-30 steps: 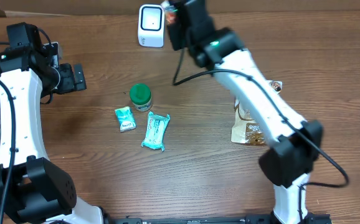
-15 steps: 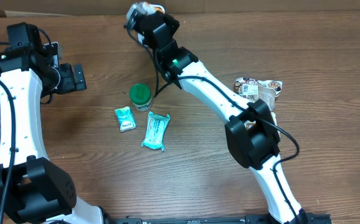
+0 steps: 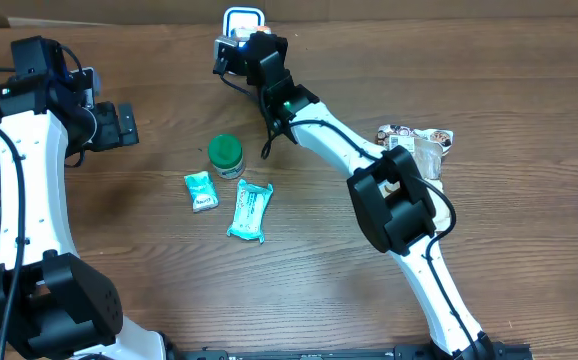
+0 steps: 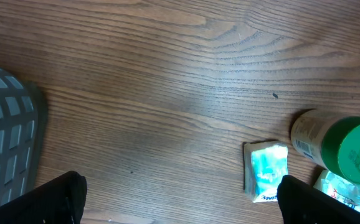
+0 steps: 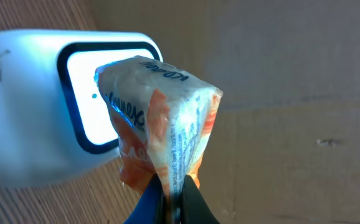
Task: Scan the item barcode
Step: 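Hold the tissue pack up to the scanner window, then carry the tissue pack right and drop it beside the bread bag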
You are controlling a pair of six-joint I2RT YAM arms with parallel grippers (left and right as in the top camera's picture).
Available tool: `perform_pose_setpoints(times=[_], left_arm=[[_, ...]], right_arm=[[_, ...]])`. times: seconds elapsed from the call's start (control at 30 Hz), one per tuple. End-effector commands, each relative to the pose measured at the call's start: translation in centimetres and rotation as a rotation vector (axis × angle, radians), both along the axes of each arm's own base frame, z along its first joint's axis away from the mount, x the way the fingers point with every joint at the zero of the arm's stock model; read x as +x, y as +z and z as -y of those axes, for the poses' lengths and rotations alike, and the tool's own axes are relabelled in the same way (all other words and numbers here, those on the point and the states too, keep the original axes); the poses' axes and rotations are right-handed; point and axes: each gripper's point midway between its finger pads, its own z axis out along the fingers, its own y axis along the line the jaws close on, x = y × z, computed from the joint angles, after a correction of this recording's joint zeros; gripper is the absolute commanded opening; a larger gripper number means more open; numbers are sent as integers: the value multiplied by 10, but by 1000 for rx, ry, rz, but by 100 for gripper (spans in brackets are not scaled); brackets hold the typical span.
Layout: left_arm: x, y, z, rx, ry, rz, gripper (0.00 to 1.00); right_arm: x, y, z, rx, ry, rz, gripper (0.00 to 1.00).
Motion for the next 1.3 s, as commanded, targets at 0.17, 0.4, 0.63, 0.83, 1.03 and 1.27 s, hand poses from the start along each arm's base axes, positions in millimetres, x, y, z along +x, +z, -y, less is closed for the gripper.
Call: perform_pose_setpoints(times=[0.17,0.4,0.63,0.83,1.03,1.27], left_arm=[[3,6,-1,11,-22,16,100],[3,6,-1,11,-22,16,100],[3,6,-1,11,-22,16,100],[3,6,-1,11,-22,16,99],[3,6,-1,11,-22,16,100],[3,6,-1,11,-22,16,100]], right_arm=[[1,30,-4,122,-16,29,4],[-18,111,11,369,-85,11,4],[-71,186,34,689,-155,-145,4],[-147,195,80,1110,-408,-562,4],[-198,143,133,1180,-714,-954,4],[-208,65,190,1143,-961,-1080,4]])
